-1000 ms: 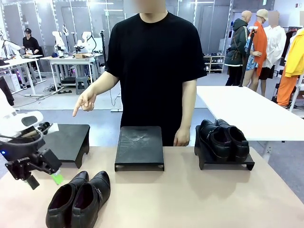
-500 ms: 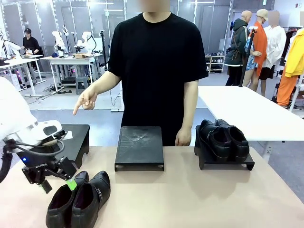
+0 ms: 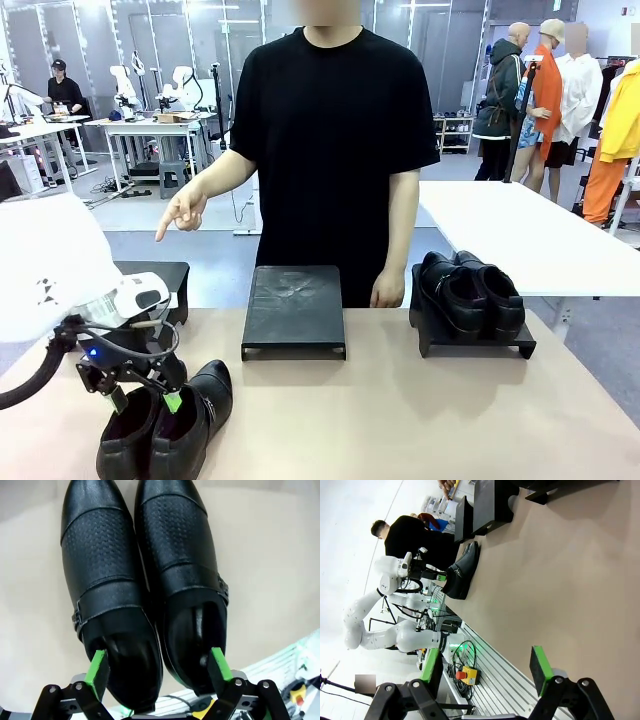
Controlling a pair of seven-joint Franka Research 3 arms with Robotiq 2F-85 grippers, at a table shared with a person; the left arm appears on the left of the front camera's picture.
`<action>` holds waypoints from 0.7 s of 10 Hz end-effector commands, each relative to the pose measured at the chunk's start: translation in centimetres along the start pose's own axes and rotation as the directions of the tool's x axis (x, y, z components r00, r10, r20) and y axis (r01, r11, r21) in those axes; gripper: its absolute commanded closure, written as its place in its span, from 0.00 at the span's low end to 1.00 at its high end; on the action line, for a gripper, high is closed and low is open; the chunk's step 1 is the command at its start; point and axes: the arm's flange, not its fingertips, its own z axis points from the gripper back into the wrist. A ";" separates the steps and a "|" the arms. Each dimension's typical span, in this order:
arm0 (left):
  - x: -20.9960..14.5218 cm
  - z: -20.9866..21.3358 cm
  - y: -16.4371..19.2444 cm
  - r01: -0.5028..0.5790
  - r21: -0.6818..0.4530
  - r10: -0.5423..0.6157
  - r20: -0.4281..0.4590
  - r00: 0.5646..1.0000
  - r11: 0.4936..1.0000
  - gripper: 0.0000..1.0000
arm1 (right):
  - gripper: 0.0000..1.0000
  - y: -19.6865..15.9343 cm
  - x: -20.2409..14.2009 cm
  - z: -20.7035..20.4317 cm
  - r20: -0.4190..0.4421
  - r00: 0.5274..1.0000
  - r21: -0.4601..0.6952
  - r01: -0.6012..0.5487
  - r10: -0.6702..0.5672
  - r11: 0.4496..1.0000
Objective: Place the shoes on the stand as instructed by the person.
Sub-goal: Pick up another pair of Shoes and place it on the Shoes Stand indicated by the person.
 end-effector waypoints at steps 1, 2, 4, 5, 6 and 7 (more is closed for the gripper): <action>0.4 -1.6 -0.5 -0.025 0.035 0.024 0.022 0.999 0.999 0.00 | 0.11 0.5 -0.2 0.1 -0.007 1.000 -0.002 0.012 -0.012 1.000; 0.3 -2.2 -0.7 -0.030 0.047 0.029 0.023 0.999 0.998 0.00 | 0.11 0.5 -0.2 0.1 -0.007 1.000 -0.002 0.012 -0.012 1.000; 0.2 -3.2 -1.0 -0.022 0.059 0.021 0.019 1.000 0.998 0.00 | 0.11 0.5 -0.2 0.1 -0.007 1.000 -0.002 0.012 -0.012 1.000; 0.2 -3.4 -1.0 -0.025 0.060 0.024 0.018 1.000 0.998 0.09 | 0.11 0.5 -0.2 0.1 -0.007 1.000 -0.002 0.012 -0.012 1.000; 0.0 -3.7 -1.2 -0.008 0.054 0.007 0.011 1.000 0.998 0.45 | 0.11 0.5 -0.2 0.1 -0.007 1.000 -0.002 0.012 -0.012 1.000; -0.1 -4.1 -1.3 -0.009 0.067 0.010 -0.001 1.000 0.998 0.68 | 0.11 0.5 -0.2 0.1 -0.007 1.000 -0.002 0.012 -0.012 1.000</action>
